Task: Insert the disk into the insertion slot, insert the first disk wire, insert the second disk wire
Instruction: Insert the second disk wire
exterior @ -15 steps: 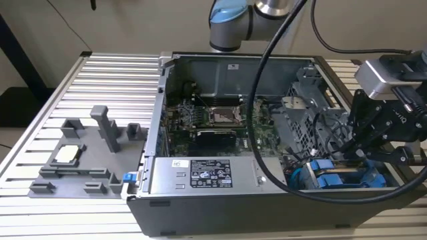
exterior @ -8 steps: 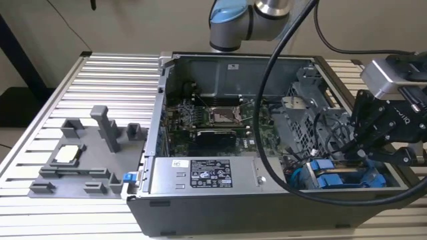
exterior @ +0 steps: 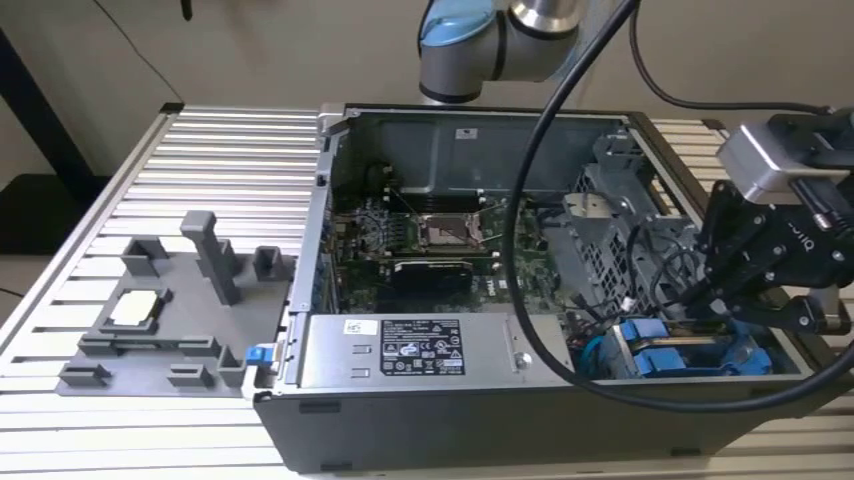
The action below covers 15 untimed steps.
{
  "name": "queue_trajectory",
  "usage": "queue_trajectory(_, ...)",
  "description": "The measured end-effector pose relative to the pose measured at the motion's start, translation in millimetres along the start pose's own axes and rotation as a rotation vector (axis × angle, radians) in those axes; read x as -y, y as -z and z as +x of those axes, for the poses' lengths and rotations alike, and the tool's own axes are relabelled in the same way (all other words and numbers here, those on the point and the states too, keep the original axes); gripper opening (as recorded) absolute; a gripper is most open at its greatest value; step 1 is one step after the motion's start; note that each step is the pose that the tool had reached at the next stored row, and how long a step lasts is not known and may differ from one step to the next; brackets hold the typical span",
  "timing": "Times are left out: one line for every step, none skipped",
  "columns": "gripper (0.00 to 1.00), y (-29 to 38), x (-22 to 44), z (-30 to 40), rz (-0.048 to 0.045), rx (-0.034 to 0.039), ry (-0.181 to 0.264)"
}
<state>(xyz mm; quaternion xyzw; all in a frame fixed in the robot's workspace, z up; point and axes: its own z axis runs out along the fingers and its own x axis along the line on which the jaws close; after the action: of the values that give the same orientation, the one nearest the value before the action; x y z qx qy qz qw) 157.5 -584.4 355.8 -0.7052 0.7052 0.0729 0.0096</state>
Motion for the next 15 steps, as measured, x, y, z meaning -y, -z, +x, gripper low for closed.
queue_trajectory(0.16,-0.8,0.1,0.0,0.0003,0.0042,-0.003)
queue_trajectory(0.16,-1.6,0.4,0.2,0.0004,0.0058,-0.005)
queue_trajectory(0.16,-2.3,1.0,0.2,0.0000,0.0062,-0.007)
queue_trajectory(0.16,-2.7,1.8,0.3,-0.0007,0.0059,-0.008)
queue_trajectory(0.16,-3.1,2.7,0.4,-0.0015,0.0059,-0.009)
queue_trajectory(0.16,-3.6,3.4,0.5,-0.0020,0.0060,-0.010)
queue_trajectory(0.16,-4.2,3.7,0.5,-0.0022,0.0064,-0.012)
queue_trajectory(0.16,-4.9,3.7,0.6,-0.0018,0.0067,-0.016)
queue_trajectory(0.16,-5.5,3.8,0.7,-0.0012,0.0071,-0.021)
queue_trajectory(0.16,-6.1,3.9,0.8,-0.0006,0.0077,-0.026)
queue_trajectory(0.16,-6.6,4.0,0.8,0.0000,0.0082,-0.031)
queue_trajectory(0.16,-7.1,4.0,0.9,0.0006,0.0085,-0.036)
queue_trajectory(0.16,-7.7,4.0,1.0,0.0012,0.0090,-0.041)
queue_trajectory(0.16,-8.2,4.1,1.0,0.0016,0.0093,-0.045)
queue_trajectory(0.16,-8.6,4.2,1.1,0.0018,0.0095,-0.047)
